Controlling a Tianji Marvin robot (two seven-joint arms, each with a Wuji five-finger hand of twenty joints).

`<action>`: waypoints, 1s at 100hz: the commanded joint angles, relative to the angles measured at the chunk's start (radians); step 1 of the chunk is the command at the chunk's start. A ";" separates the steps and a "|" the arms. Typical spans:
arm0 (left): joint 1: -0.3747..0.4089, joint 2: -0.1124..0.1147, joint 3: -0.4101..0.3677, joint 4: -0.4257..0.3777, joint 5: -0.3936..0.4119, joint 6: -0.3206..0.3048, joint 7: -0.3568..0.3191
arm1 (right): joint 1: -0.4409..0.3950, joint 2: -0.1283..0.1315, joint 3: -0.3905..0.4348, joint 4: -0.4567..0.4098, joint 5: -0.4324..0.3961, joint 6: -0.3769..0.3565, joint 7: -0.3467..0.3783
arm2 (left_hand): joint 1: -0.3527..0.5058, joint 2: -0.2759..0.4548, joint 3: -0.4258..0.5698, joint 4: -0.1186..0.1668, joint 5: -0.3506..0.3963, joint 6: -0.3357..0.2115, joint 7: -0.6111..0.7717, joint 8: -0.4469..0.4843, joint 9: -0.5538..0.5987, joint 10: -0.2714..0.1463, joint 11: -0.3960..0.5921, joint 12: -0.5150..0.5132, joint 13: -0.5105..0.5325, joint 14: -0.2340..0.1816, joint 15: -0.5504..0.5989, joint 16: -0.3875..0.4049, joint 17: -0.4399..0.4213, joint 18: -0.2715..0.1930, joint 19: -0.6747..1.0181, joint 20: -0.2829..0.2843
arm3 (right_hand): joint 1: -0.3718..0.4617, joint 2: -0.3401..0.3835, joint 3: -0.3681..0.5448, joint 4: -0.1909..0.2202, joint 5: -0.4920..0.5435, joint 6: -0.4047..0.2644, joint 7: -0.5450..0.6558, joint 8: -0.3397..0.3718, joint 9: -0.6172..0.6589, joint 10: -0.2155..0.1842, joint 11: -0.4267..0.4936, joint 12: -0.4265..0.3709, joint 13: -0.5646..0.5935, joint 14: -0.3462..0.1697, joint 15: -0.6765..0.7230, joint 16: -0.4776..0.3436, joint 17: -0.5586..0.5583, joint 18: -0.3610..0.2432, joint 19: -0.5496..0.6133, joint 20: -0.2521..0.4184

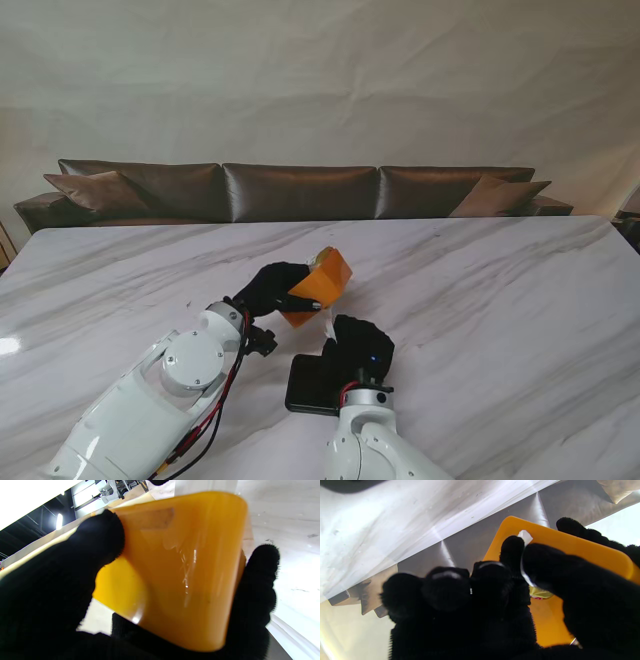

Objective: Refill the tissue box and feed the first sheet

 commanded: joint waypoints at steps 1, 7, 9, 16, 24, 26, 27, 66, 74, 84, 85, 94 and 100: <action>-0.006 -0.005 -0.006 -0.008 0.013 0.000 -0.006 | -0.018 0.012 0.007 -0.018 0.010 -0.015 0.045 | 0.214 0.180 0.219 0.315 0.089 -0.080 0.123 0.037 0.093 -0.014 0.090 0.021 0.130 -0.066 0.139 0.007 0.035 -0.271 2.029 -0.009 | -0.091 0.091 -0.045 0.028 -0.085 0.010 -0.098 -0.053 -0.035 0.042 -0.073 -0.009 0.008 0.036 -0.081 -0.046 -0.053 0.034 0.006 -0.011; -0.008 -0.002 -0.007 -0.010 0.039 0.002 -0.003 | -0.024 0.027 0.013 -0.035 -0.002 -0.012 0.077 | 0.214 0.180 0.219 0.315 0.089 -0.080 0.123 0.037 0.093 -0.014 0.090 0.021 0.130 -0.066 0.139 0.007 0.035 -0.271 2.029 -0.009 | -0.186 0.253 -0.281 0.122 -0.154 0.120 -0.323 0.053 -0.142 0.060 -0.118 -0.017 0.006 0.061 -0.180 -0.087 -0.119 0.038 -0.030 0.004; -0.009 -0.001 -0.007 -0.011 0.049 0.003 -0.002 | -0.026 0.031 0.016 -0.040 -0.009 -0.010 0.084 | 0.214 0.179 0.220 0.316 0.089 -0.080 0.123 0.037 0.093 -0.014 0.090 0.021 0.130 -0.066 0.139 0.007 0.035 -0.271 2.029 -0.009 | -0.195 0.262 -0.327 0.103 -0.181 0.135 -0.340 0.065 -0.167 0.062 -0.121 -0.020 0.005 0.065 -0.201 -0.094 -0.131 0.038 -0.036 0.006; -0.012 0.002 -0.009 -0.012 0.076 0.006 0.000 | -0.034 0.042 0.028 -0.051 -0.026 -0.006 0.096 | 0.212 0.181 0.220 0.316 0.089 -0.080 0.123 0.037 0.093 -0.013 0.090 0.022 0.130 -0.066 0.139 0.007 0.035 -0.271 2.029 -0.009 | -0.221 0.314 -0.480 0.074 -0.255 0.159 -0.348 0.071 -0.227 0.071 -0.129 -0.046 0.003 0.069 -0.234 -0.095 -0.152 0.038 -0.044 0.016; -0.019 0.005 -0.007 -0.010 0.109 0.012 0.005 | -0.043 0.050 0.045 -0.058 -0.041 -0.005 0.096 | 0.211 0.181 0.220 0.316 0.090 -0.080 0.123 0.037 0.092 -0.013 0.091 0.022 0.130 -0.066 0.139 0.007 0.034 -0.271 2.029 -0.009 | -0.287 0.307 -0.513 0.117 -0.303 0.166 -0.344 0.060 -0.276 0.081 -0.141 -0.068 -0.018 0.075 -0.249 -0.090 -0.173 0.040 -0.054 0.021; -0.022 0.005 -0.006 -0.008 0.118 0.014 0.006 | -0.045 0.052 0.050 -0.058 -0.045 -0.005 0.095 | 0.211 0.181 0.220 0.316 0.090 -0.081 0.123 0.037 0.093 -0.013 0.091 0.022 0.130 -0.066 0.139 0.007 0.033 -0.271 2.029 -0.009 | -0.299 0.300 -0.506 0.123 -0.311 0.164 -0.339 0.057 -0.284 0.083 -0.144 -0.074 -0.025 0.076 -0.251 -0.088 -0.179 0.040 -0.057 0.022; -0.024 0.005 -0.005 -0.007 0.122 0.015 0.007 | -0.046 0.053 0.052 -0.058 -0.048 -0.004 0.095 | 0.211 0.181 0.220 0.316 0.090 -0.081 0.123 0.037 0.093 -0.013 0.091 0.022 0.130 -0.066 0.139 0.007 0.032 -0.271 2.029 -0.009 | -0.303 0.296 -0.506 0.124 -0.316 0.164 -0.339 0.056 -0.289 0.083 -0.146 -0.076 -0.027 0.077 -0.252 -0.088 -0.181 0.040 -0.057 0.022; -0.151 0.003 0.099 0.147 0.300 0.050 0.036 | -0.084 0.070 0.117 -0.059 -0.090 0.035 0.079 | 0.206 0.188 0.217 0.318 0.089 -0.090 0.124 0.040 0.085 -0.018 0.092 0.029 0.130 -0.066 0.139 0.007 0.006 -0.278 2.036 -0.001 | -0.327 0.310 -0.477 0.106 -0.343 0.147 -0.320 0.041 -0.344 0.094 -0.162 -0.107 -0.091 0.096 -0.277 -0.080 -0.240 0.047 -0.092 0.030; -0.183 -0.001 0.137 0.197 0.338 0.059 0.053 | -0.088 0.071 0.125 -0.063 -0.093 0.035 0.076 | 0.204 0.189 0.217 0.318 0.089 -0.093 0.124 0.040 0.084 -0.020 0.092 0.031 0.130 -0.066 0.139 0.007 0.007 -0.280 2.036 -0.002 | -0.322 0.313 -0.478 0.105 -0.336 0.147 -0.316 0.041 -0.341 0.095 -0.159 -0.107 -0.092 0.097 -0.278 -0.079 -0.243 0.048 -0.095 0.031; -0.222 -0.014 0.182 0.265 0.362 0.059 0.089 | -0.094 0.072 0.130 -0.069 -0.096 0.035 0.073 | 0.201 0.192 0.215 0.318 0.088 -0.097 0.123 0.040 0.083 -0.025 0.091 0.032 0.130 -0.066 0.138 0.007 0.003 -0.283 2.034 -0.003 | -0.315 0.320 -0.483 0.102 -0.329 0.145 -0.313 0.040 -0.336 0.097 -0.157 -0.109 -0.091 0.098 -0.278 -0.078 -0.243 0.048 -0.095 0.034; -0.226 -0.016 0.186 0.271 0.363 0.058 0.093 | -0.095 0.072 0.130 -0.070 -0.096 0.035 0.072 | 0.202 0.191 0.214 0.318 0.088 -0.096 0.123 0.040 0.083 -0.025 0.091 0.033 0.130 -0.066 0.138 0.007 0.003 -0.283 2.034 -0.003 | -0.315 0.320 -0.483 0.102 -0.329 0.145 -0.313 0.040 -0.336 0.097 -0.157 -0.109 -0.091 0.098 -0.278 -0.078 -0.243 0.048 -0.095 0.034; -0.256 -0.030 0.220 0.321 0.368 0.055 0.120 | -0.099 0.073 0.133 -0.074 -0.097 0.034 0.073 | 0.199 0.192 0.211 0.317 0.088 -0.097 0.123 0.040 0.082 -0.025 0.090 0.034 0.129 -0.067 0.134 0.007 -0.007 -0.283 2.031 -0.003 | -0.310 0.323 -0.486 0.101 -0.325 0.143 -0.312 0.039 -0.332 0.097 -0.155 -0.109 -0.090 0.099 -0.278 -0.078 -0.242 0.049 -0.095 0.036; -0.274 -0.039 0.242 0.351 0.375 0.056 0.137 | -0.101 0.072 0.134 -0.076 -0.096 0.035 0.072 | 0.196 0.195 0.203 0.314 0.085 -0.099 0.121 0.040 0.078 -0.027 0.088 0.035 0.128 -0.065 0.126 0.007 -0.019 -0.283 2.029 -0.002 | -0.307 0.323 -0.488 0.101 -0.321 0.143 -0.311 0.039 -0.329 0.098 -0.154 -0.110 -0.089 0.099 -0.278 -0.078 -0.241 0.049 -0.095 0.037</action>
